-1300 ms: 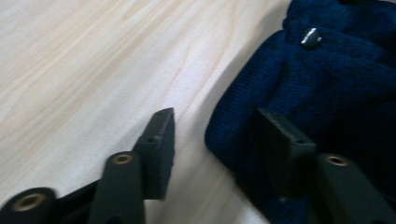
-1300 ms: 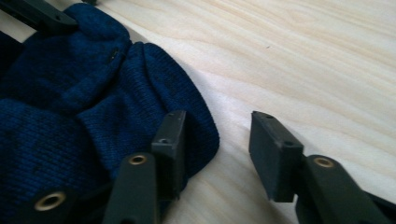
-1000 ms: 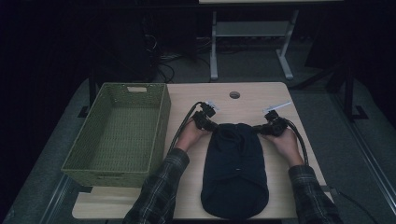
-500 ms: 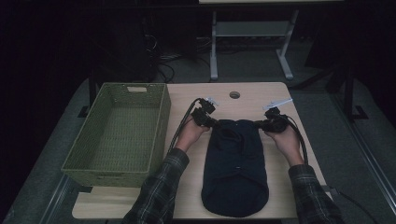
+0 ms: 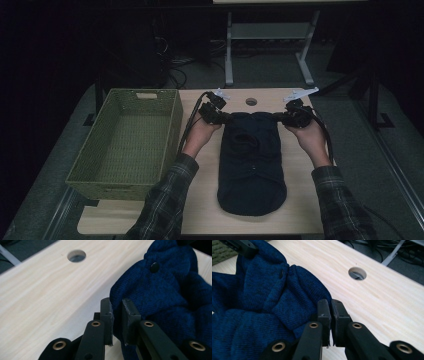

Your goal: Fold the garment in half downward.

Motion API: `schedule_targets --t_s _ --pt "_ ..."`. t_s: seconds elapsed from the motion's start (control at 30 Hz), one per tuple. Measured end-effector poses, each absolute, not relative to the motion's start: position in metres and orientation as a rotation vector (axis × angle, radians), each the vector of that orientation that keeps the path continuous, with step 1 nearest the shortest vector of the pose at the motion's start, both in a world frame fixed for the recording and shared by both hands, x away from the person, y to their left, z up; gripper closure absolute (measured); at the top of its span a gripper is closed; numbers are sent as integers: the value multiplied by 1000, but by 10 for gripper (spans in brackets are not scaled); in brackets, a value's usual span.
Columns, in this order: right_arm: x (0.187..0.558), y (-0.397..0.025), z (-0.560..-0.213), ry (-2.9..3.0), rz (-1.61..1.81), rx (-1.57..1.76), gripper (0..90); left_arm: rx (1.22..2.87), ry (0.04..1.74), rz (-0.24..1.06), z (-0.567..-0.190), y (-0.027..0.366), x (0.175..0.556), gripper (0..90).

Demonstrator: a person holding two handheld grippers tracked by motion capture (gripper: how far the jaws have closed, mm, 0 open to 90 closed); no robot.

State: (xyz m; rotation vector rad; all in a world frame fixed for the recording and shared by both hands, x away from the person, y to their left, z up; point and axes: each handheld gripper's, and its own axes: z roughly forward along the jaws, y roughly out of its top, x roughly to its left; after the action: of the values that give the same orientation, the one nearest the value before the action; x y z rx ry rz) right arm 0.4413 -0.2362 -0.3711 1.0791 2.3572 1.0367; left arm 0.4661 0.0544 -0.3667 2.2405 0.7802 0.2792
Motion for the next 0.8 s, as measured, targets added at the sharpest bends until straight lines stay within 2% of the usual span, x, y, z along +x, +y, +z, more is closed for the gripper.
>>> schedule_targets --t_s 0.43,0.63,0.8 --pt "437 -224 -325 2272 1058 971 863 2172 761 400 -329 67 451 805" --pt "422 -220 -336 2263 1096 952 862 2173 760 385 -341 72 437 798" --pt "395 -218 -351 2268 1109 902 861 2166 740 375 -353 76 418 798"
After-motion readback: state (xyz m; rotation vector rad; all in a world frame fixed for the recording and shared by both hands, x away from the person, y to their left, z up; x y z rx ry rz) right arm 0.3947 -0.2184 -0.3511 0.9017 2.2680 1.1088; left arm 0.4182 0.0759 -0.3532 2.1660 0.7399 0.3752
